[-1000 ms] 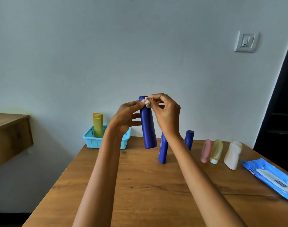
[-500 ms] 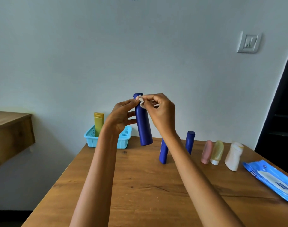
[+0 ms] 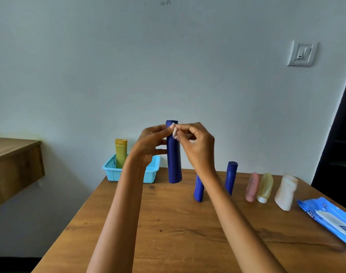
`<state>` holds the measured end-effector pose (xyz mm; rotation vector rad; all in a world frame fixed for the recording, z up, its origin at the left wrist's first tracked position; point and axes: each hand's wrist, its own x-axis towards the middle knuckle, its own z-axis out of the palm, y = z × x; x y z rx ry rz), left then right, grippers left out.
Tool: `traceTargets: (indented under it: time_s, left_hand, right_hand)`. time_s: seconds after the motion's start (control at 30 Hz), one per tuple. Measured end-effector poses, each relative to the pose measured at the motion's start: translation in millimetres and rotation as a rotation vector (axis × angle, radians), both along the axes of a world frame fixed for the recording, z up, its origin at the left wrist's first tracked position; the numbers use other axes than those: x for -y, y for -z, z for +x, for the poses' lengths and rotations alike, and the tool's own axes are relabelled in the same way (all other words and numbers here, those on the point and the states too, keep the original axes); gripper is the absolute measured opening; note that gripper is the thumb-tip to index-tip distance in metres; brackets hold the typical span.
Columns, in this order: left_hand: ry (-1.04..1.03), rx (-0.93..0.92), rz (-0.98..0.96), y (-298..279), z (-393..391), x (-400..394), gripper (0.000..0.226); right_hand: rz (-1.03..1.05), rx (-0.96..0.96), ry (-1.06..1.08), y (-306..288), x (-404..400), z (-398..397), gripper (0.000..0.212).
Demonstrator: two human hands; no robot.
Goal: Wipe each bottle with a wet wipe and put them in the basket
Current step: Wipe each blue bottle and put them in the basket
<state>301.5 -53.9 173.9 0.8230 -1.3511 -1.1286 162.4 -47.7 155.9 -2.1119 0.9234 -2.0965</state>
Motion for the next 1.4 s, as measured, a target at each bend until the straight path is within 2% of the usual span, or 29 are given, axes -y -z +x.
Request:
traceTargets:
  time_s: [0.1,0.17,0.23,0.33,0.5,0.63,0.7,0.83,0.93,1.07,1.13,1.27,1.33,1.4]
  left_hand:
    - [-0.031,-0.035,0.026,4,6,3,0.027]
    - [-0.033,-0.026,0.024,3,8,4,0.031]
    - [-0.021,-0.003,0.011,2,7,4,0.031]
    - [-0.001,-0.017,-0.004,1,2,3,0.026]
    - [-0.028,-0.104,-0.003,0,10,6,0.018]
    - [-0.064,-0.104,0.003,2,13,8,0.015]
    - [-0.035,-0.097,0.006,2,7,7,0.018]
    - [-0.013,-0.107,-0.012,1,-2,5,0.030]
    - [-0.039,-0.162,0.004,1,2,6,0.023]
    - [-0.131,-0.232,0.025,3,15,9,0.028]
    - [-0.130,-0.261,0.035,3,16,10,0.026]
    - [-0.088,-0.219,0.025,0,3,10,0.017]
    - [-0.100,-0.215,0.013,0,0,12,0.015]
    - [-0.119,-0.214,0.016,1,0,14,0.014]
  right_hand:
    - [0.160,-0.103,-0.049,18,1,-6,0.009]
    - [0.199,-0.104,-0.040,19,5,-10,0.006]
    - [0.170,-0.041,-0.027,9,8,-9,0.004]
    - [0.100,0.005,-0.005,-5,8,3,0.015]
    - [-0.002,-0.108,0.012,25,-4,9,0.019]
    - [0.053,-0.178,-0.010,35,-4,-4,0.014]
    - [0.061,-0.132,0.005,22,-2,-4,0.013]
    - [0.076,0.004,-0.011,-2,-10,7,0.029]
    - [0.134,-0.107,-0.078,-1,-20,8,0.029]
    - [0.424,-0.322,-0.176,5,-15,-14,0.022]
    - [0.442,-0.274,-0.116,8,-9,-21,0.020]
    - [0.301,-0.019,-0.123,13,-10,-11,0.015]
    - [0.270,-0.038,-0.161,10,-14,-9,0.015]
    - [0.339,-0.164,-0.200,6,-18,-13,0.015]
